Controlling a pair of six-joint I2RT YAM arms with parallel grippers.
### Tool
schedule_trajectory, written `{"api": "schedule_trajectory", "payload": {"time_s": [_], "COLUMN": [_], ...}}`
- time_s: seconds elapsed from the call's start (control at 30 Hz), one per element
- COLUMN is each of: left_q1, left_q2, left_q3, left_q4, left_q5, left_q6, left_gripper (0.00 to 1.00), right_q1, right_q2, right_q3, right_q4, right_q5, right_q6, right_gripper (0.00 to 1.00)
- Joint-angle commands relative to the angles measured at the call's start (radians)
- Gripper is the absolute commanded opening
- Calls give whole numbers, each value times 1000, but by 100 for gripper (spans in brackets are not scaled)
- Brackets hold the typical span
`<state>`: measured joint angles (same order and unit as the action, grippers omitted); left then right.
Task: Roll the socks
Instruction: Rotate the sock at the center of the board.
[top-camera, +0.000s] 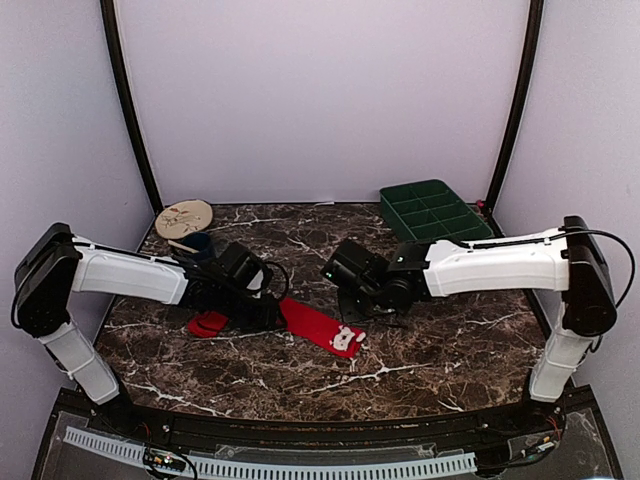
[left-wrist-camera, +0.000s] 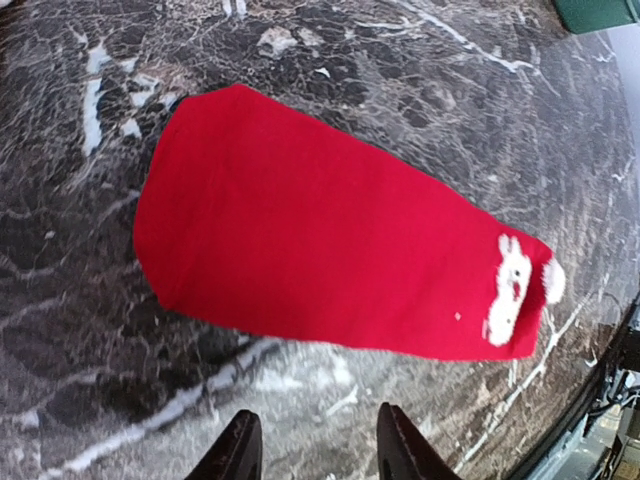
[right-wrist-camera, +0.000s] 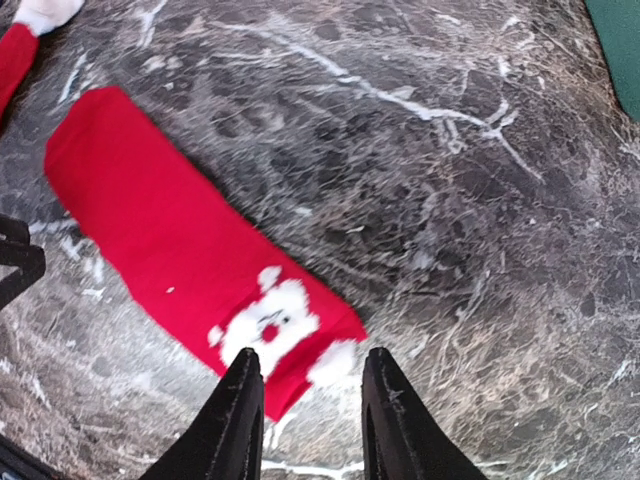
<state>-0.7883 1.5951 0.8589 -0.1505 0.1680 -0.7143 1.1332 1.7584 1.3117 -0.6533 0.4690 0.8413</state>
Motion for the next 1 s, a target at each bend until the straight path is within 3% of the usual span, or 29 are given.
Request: {"api": "schedule_trajectory", "payload": {"time_s": [0.0,0.5,0.97], "left_q1": [0,16,66], "left_q2": [75,254,409], "left_q3": [73,220,413], "left_q4": [-45,-110,-108], "left_q5": [-36,-90,3], "left_q6": [8,64,188], "left_gripper": [41,37,37], "right_q1": [-47,-92,-69], "right_q2": [41,153,125], "right_q3": [-19,-52,-189], "right_q4": [51,159,254], "right_q5": [-45,-228,-350], "right_q6": [-145,-239,-92], "right_gripper": [31,27,25]}}
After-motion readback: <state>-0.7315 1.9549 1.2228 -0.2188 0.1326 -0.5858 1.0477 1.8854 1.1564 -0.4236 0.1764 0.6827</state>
